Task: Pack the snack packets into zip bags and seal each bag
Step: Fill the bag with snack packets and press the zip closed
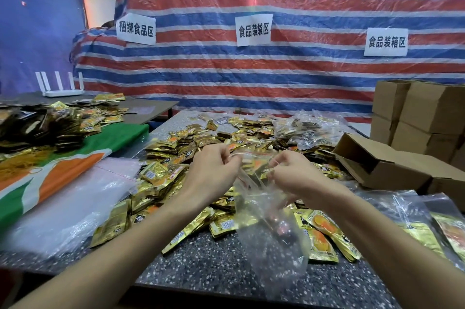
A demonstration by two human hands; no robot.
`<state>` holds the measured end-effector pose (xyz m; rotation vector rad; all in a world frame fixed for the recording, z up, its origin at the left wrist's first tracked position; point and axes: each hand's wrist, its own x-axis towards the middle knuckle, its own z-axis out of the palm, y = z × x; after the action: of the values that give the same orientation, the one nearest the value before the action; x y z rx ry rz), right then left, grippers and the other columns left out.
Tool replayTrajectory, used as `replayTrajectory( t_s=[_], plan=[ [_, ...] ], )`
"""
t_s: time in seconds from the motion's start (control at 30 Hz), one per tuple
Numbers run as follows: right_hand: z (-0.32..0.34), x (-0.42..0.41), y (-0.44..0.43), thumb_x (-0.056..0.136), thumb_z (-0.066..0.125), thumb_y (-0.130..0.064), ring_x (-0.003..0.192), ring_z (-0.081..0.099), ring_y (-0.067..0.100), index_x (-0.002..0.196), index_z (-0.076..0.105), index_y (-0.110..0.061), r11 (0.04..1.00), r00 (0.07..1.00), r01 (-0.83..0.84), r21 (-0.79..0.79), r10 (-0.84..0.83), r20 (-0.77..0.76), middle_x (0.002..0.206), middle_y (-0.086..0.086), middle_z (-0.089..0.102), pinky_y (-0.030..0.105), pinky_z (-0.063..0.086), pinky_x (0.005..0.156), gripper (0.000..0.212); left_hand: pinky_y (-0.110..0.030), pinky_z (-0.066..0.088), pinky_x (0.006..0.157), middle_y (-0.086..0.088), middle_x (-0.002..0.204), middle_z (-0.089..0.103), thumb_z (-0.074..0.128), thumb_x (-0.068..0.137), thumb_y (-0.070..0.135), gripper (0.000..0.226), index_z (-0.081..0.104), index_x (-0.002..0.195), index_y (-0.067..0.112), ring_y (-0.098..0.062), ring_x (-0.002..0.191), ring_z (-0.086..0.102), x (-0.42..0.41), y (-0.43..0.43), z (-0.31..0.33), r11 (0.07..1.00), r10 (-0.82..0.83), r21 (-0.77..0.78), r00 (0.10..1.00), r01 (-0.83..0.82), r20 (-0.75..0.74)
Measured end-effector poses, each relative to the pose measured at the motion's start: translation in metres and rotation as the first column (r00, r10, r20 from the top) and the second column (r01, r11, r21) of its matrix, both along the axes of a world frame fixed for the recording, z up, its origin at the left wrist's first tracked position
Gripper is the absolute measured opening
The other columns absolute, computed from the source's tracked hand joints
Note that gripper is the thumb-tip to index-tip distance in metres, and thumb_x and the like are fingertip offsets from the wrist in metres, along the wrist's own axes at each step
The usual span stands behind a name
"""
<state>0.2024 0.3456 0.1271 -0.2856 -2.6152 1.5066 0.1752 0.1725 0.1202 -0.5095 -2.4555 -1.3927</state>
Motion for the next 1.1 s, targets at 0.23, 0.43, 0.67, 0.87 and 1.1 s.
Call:
replayTrajectory(
  t_s=[0.23,0.43,0.67,0.87,1.1],
  plan=[
    [-0.002,0.001,-0.003,0.060,0.072,-0.020,0.101,0.069,0.033,0.100,0.066,-0.019,0.991,0.994,-0.077,0.111,0.069,0.079,0.105,0.011,0.067,0.058,0.059,0.084,0.040,-0.028,0.052,0.044,-0.012,0.091,0.068,0.056,0.094,0.013,0.005,0.053,0.094,0.009,-0.020,0.053,0.066,-0.008,-0.004,-0.002,0.995,-0.098,0.027,0.977,0.095,0.189],
    [0.001,-0.008,0.022,0.076,0.080,0.003,0.072,0.070,0.021,0.083,0.072,-0.012,0.998,0.997,0.048,0.030,-0.047,-0.055,0.091,0.009,0.071,0.025,0.054,0.049,0.018,-0.043,0.061,0.077,-0.004,0.104,0.061,0.060,0.088,0.005,0.020,0.055,0.100,0.020,-0.020,0.086,0.066,-0.025,-0.022,0.007,0.935,-0.057,-0.335,0.983,0.113,0.173],
    [0.005,-0.007,0.012,0.068,0.088,-0.007,0.064,0.067,0.005,0.076,0.077,-0.016,0.925,0.955,-0.291,0.245,0.294,0.025,0.074,0.000,0.076,0.019,0.053,0.059,0.016,-0.026,0.057,0.072,0.003,0.115,0.065,0.086,0.075,0.027,0.061,0.057,0.129,0.023,-0.010,0.089,0.068,-0.017,-0.005,0.007,0.836,-0.427,-0.255,0.868,0.486,0.253],
    [-0.003,-0.011,0.014,0.067,0.087,-0.002,0.071,0.066,0.013,0.087,0.075,-0.008,0.940,0.966,-0.258,0.225,0.246,0.081,0.087,0.010,0.075,0.023,0.053,0.058,0.024,-0.024,0.052,0.049,-0.016,0.079,0.071,0.066,0.086,-0.004,0.010,0.067,0.087,0.005,-0.016,0.051,0.065,-0.025,0.009,0.008,0.907,-0.228,-0.287,0.932,0.309,0.283],
    [-0.029,-0.026,0.049,0.081,0.077,-0.034,0.072,0.069,0.014,0.093,0.075,-0.010,0.954,0.996,-0.054,-0.295,0.033,-0.077,0.090,0.005,0.076,0.023,0.055,0.060,0.027,-0.029,0.052,0.054,-0.009,0.080,0.064,0.054,0.090,0.001,0.010,0.058,0.083,0.007,-0.022,0.059,0.064,-0.042,-0.018,-0.001,0.897,0.027,-0.432,0.964,0.094,0.266]
  ],
)
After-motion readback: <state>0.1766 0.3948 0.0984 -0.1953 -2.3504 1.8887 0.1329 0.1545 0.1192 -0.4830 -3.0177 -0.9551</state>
